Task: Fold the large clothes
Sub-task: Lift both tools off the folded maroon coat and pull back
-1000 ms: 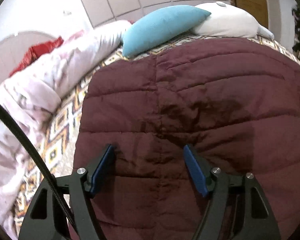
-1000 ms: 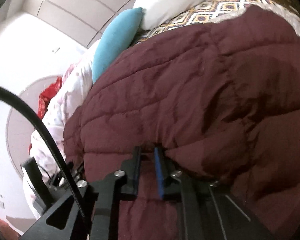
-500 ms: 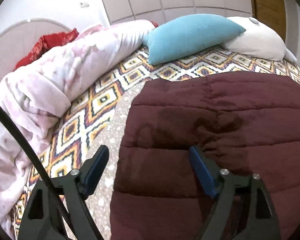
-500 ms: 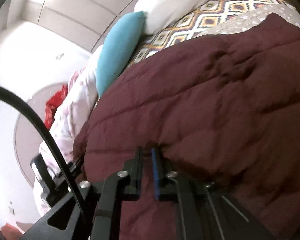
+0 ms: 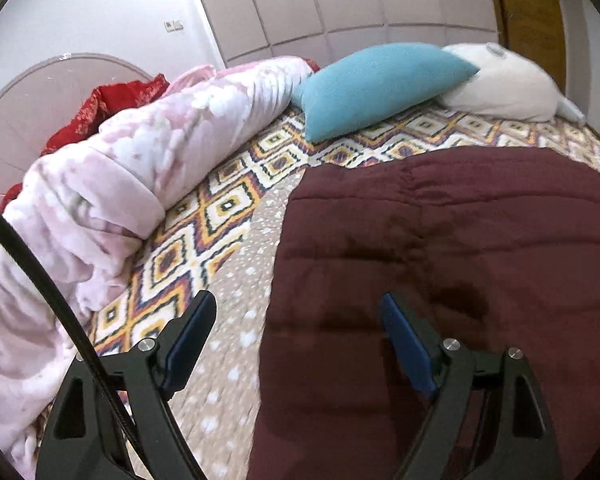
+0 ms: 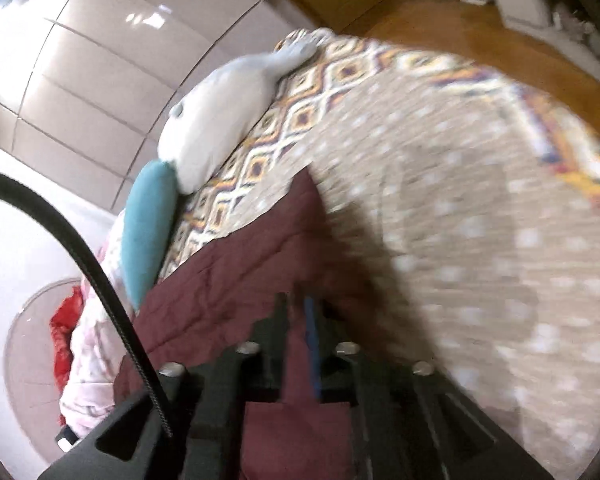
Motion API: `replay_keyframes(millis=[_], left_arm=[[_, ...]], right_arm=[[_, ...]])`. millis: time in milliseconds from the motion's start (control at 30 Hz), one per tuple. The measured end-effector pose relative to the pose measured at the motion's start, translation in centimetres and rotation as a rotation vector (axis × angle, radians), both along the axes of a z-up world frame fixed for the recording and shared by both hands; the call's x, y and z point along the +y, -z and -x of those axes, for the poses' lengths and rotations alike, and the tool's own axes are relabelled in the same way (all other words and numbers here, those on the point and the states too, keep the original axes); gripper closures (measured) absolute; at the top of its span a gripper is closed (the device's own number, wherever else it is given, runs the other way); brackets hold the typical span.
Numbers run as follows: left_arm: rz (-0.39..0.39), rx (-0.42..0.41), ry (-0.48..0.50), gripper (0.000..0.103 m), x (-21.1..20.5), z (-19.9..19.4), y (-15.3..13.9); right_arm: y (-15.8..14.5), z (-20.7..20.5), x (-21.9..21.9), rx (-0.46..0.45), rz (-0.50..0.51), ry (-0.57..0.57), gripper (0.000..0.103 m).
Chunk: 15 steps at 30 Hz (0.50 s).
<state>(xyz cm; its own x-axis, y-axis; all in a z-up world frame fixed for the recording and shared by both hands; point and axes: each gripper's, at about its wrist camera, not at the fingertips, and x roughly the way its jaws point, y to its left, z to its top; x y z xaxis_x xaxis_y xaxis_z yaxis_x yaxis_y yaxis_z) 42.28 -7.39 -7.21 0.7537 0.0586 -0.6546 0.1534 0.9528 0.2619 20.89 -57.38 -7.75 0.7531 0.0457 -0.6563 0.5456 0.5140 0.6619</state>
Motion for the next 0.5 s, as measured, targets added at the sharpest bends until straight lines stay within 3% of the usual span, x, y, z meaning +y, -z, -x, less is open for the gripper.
replay_keyframes(millis=[33, 200, 333, 500], left_arm=[[0.016, -0.003, 0.009, 0.019, 0.3, 1.3, -0.7], [0.108, -0.037, 0.041, 0.019, 2.1, 8.3, -4.6], [0.116, -0.121, 0.072, 0.019, 2.6, 14.5, -8.0], [0.129, -0.202, 0.095, 0.019, 3.4, 21.5, -11.0]], right_arm=[[-0.7, 1.1, 0.0, 0.004, 0.018, 0.001, 0.071], [-4.3, 7.2, 2.8, 0.005, 0.094, -0.048, 0.067], [-7.3, 12.4, 7.7, -0.026, 0.169, -0.123, 0.061], [-9.6, 16.0, 11.9, -0.052, 0.235, -0.176, 0.056]])
